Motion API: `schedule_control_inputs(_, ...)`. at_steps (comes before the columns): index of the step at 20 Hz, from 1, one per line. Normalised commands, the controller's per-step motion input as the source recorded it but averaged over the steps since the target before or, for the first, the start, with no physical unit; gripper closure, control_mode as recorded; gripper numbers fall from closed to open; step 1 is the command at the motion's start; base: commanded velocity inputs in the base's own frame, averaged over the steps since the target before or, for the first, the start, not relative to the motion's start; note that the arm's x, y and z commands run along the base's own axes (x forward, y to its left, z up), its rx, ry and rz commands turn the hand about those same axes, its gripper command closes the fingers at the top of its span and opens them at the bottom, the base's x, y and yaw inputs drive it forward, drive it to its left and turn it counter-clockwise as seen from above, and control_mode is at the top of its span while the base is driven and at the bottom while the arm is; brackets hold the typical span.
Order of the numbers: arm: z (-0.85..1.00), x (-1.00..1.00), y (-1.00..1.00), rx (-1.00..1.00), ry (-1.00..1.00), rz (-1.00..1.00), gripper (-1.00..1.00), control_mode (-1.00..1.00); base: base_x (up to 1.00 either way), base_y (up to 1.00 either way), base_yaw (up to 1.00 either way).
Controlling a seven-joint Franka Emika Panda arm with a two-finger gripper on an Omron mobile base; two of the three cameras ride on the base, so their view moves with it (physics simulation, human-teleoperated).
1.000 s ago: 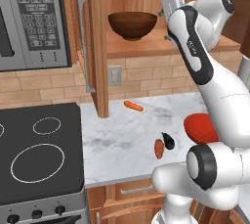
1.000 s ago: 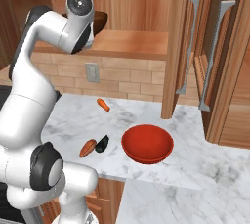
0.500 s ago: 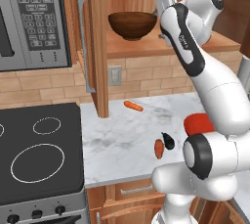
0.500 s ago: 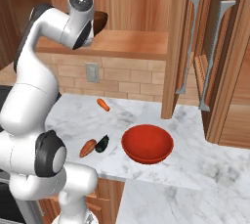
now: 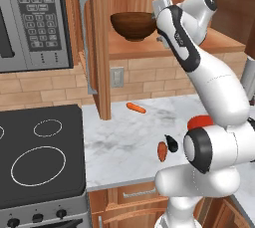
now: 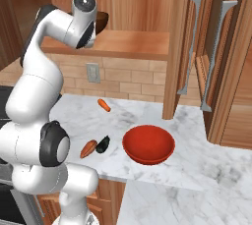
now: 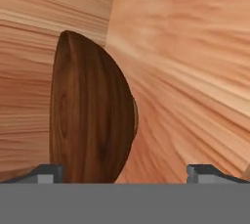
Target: Pick both bowls and place them on the counter. Then place the sweet potato in one bowl and place the eggplant in the other bowl.
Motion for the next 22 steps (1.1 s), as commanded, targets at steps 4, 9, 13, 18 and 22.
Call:
schedule_control_inputs(4, -0.08, 0.33, 0.06, 0.00, 0.02, 0.00, -1.00, -1.00, 0.00, 0.00, 0.00)
schedule_control_inputs(9, 0.00, 0.28, 0.01, 0.02, 0.02, 0.00, -1.00, -1.00, 0.00, 0.00, 0.00)
schedule_control_inputs(13, 0.00, 0.18, 0.01, 0.03, 0.04, 0.00, -1.00, -1.00, 0.00, 0.00, 0.00)
schedule_control_inputs(18, -0.04, 0.14, 0.01, 0.02, 0.03, 0.00, -1.00, -1.00, 0.00, 0.00, 0.00)
schedule_control_inputs(22, -0.06, 0.14, 0.09, 0.00, 0.06, 0.00, -1.00, -1.00, 0.00, 0.00, 0.00)
